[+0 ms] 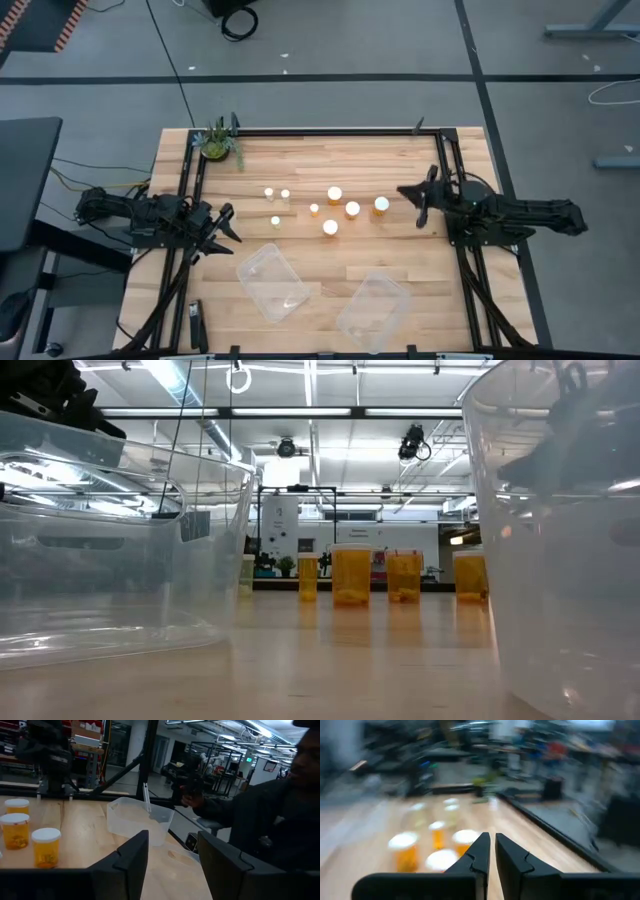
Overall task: Pick and place medicine bottles into bin by pill shape (circle, oval)
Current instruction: Put the large orange pill bottle into the right transparent bin
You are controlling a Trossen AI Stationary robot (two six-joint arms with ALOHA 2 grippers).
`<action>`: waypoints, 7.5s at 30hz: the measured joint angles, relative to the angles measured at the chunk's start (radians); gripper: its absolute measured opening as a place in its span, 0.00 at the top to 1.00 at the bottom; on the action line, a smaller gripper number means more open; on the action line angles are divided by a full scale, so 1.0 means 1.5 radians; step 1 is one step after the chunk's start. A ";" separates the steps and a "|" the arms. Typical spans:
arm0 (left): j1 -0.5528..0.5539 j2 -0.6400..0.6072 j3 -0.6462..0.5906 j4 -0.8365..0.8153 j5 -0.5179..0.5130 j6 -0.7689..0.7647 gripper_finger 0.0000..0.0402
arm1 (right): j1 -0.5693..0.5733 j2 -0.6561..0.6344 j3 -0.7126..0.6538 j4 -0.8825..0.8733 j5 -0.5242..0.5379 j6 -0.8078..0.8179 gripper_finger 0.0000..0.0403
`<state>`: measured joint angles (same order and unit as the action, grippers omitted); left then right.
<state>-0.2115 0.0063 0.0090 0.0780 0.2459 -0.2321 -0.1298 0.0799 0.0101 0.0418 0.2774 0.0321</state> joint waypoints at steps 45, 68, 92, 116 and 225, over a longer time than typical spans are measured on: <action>0.000 0.000 0.000 0.000 0.000 0.000 0.55 | -0.053 0.210 0.078 -0.088 -0.069 0.306 0.89; 0.000 0.000 0.000 0.000 0.000 0.000 0.55 | -0.041 0.601 0.355 -0.275 -0.110 0.229 0.49; 0.000 0.000 0.000 0.000 0.000 0.000 0.56 | -0.038 0.857 0.549 -0.466 -0.156 0.161 0.16; 0.000 0.000 0.000 0.000 0.000 0.000 0.56 | -0.038 0.923 0.549 -0.467 -0.136 0.139 0.16; 0.000 0.000 0.000 -0.001 -0.001 0.000 0.55 | 0.320 0.928 0.751 -0.472 -0.016 0.625 0.44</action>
<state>-0.2119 0.0063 0.0090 0.0765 0.2451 -0.2321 0.3496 1.4718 1.1370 -0.6663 0.2534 0.9703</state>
